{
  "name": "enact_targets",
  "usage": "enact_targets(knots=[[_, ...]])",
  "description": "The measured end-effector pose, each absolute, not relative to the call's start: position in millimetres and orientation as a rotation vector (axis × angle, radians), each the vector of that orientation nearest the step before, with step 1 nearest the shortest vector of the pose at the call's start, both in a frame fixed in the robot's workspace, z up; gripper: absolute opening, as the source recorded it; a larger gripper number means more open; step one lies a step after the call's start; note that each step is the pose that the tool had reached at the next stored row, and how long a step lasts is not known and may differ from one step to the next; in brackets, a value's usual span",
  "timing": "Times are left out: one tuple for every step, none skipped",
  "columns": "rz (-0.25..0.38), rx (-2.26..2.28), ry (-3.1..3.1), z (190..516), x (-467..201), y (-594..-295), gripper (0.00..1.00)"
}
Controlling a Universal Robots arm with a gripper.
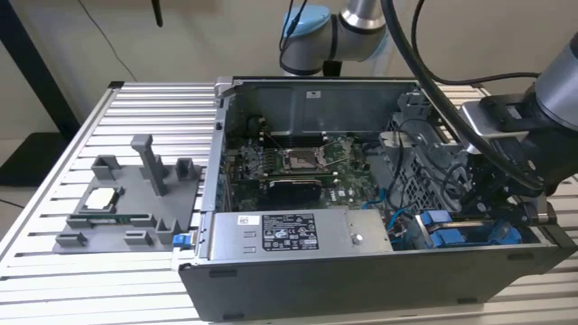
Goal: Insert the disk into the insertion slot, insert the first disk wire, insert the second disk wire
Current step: 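Insert the second disk wire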
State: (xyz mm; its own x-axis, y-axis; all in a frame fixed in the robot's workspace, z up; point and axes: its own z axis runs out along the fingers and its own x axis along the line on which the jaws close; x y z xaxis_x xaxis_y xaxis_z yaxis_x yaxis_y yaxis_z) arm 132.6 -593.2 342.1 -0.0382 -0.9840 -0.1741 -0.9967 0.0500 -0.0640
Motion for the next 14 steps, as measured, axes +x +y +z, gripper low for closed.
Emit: enact_targets(knots=[[0.109,-2.051,2.144,341.9,132.7,-593.0,0.16],[0.107,-2.051,2.143,341.6,132.7,-592.8,0.16],[0.105,-2.05,2.142,341.2,132.7,-592.6,0.16],[0.104,-2.049,2.141,340.9,132.6,-592.5,0.16],[0.103,-2.049,2.141,340.5,132.6,-592.3,0.16],[0.103,-2.049,2.141,340.2,132.7,-592.2,0.16],[0.102,-2.049,2.141,339.9,132.6,-592.1,0.16],[0.102,-2.049,2.14,339.5,132.6,-592.0,0.16],[0.102,-2.049,2.14,339.0,132.6,-591.9,0.16],[0.101,-2.049,2.14,338.3,132.6,-591.8,0.16],[0.101,-2.049,2.14,337.6,132.6,-591.8,0.16],[0.101,-2.049,2.14,336.6,132.6,-591.7,0.16],[0.1,-2.049,2.141,335.4,132.6,-591.6,0.16],[0.1,-2.049,2.14,334.2,132.6,-591.5,0.16]])
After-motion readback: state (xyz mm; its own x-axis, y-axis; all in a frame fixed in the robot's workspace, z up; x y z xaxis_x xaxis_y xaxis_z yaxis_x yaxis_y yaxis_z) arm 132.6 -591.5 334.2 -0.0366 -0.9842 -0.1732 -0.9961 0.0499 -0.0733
